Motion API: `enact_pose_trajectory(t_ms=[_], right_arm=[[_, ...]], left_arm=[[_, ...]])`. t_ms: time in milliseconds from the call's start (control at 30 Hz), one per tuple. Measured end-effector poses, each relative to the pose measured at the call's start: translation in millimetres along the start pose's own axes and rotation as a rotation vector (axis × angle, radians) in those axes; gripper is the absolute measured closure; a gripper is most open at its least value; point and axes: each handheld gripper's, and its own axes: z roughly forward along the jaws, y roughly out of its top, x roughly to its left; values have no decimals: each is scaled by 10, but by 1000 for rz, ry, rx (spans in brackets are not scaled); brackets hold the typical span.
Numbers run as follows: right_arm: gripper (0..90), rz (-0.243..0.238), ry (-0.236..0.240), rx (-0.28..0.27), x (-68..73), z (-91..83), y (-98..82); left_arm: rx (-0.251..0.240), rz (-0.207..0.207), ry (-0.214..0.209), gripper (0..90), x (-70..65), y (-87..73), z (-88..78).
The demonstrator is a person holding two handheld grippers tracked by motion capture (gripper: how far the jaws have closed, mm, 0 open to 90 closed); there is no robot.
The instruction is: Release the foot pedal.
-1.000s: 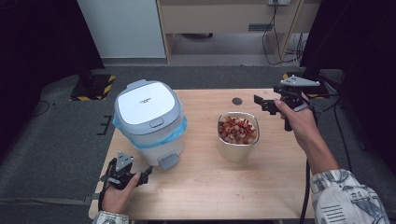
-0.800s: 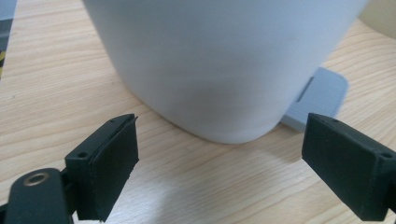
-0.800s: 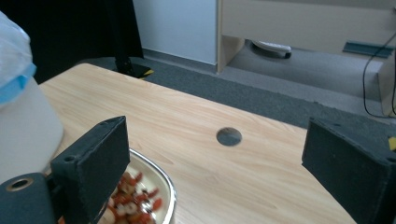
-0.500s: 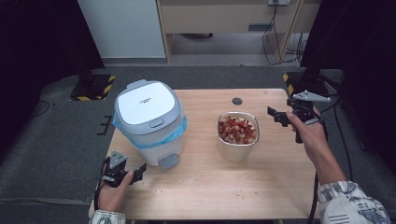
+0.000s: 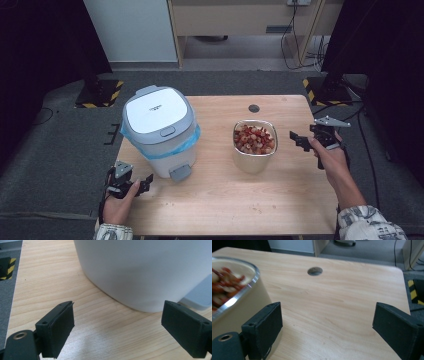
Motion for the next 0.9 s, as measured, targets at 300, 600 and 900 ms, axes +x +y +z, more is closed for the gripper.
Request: enact_pose_trajectory(t_ms=[300,600,900], right_arm=[[96,61,-48,74,-8,207,-421],[87,73,-76,140,47,361,-660],[73,49,-115,203,122,443,-779]], left_arm=[[45,29,24,111,80,-40,154],[102,47,5,92,62,-92,270],[118,33,-18,63,49,-121,316]])
